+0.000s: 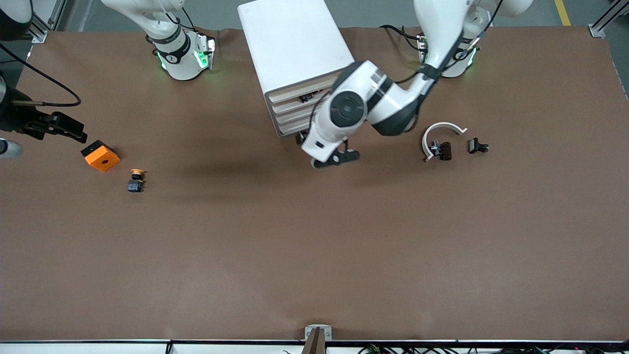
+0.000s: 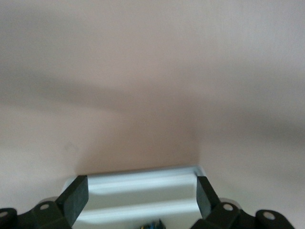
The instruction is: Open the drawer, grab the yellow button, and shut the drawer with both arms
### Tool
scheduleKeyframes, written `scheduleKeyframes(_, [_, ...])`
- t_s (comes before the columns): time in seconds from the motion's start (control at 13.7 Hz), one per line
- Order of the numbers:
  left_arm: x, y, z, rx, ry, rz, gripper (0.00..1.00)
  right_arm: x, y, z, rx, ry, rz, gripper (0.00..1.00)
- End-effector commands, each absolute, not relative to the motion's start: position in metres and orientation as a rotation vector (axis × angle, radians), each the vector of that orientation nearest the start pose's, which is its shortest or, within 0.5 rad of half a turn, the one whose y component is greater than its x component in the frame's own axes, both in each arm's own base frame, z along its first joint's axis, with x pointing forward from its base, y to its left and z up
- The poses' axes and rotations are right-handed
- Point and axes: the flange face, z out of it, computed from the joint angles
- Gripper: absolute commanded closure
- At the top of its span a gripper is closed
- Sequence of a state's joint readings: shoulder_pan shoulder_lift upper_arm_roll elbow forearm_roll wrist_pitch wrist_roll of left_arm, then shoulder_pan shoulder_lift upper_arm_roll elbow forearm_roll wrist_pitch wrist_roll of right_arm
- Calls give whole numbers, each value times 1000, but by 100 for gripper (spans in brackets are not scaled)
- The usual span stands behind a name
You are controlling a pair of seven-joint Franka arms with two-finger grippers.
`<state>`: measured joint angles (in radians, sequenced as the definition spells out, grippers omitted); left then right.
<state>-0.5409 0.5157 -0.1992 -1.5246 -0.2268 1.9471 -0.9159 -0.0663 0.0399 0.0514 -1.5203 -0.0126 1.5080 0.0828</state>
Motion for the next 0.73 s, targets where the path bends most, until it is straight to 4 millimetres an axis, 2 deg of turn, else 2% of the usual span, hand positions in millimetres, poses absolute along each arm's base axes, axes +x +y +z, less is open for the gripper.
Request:
scheduleKeyframes(0.0, [553,-404,387,-3220,-538,345,0,562,-24,631,-3122,171,70,0])
scheduleKeyframes(0.15, [585,-356,396,-3225,-567,285,0,561,-40,630,-3120,183,69,0])
scheduleKeyframes(0.29, [608,-304,399,-3227,-466,281,0,561,-42,630,-3121,159,69,0])
scheduleKeyframes(0.44, [624,-254,410,-3205,-356,296,0,561,-43,629,-3123,162,74,0])
scheduleKeyframes(0.66, [635,-200,426,-3172,-296,261,0,562,-41,628,-3128,155,77,0])
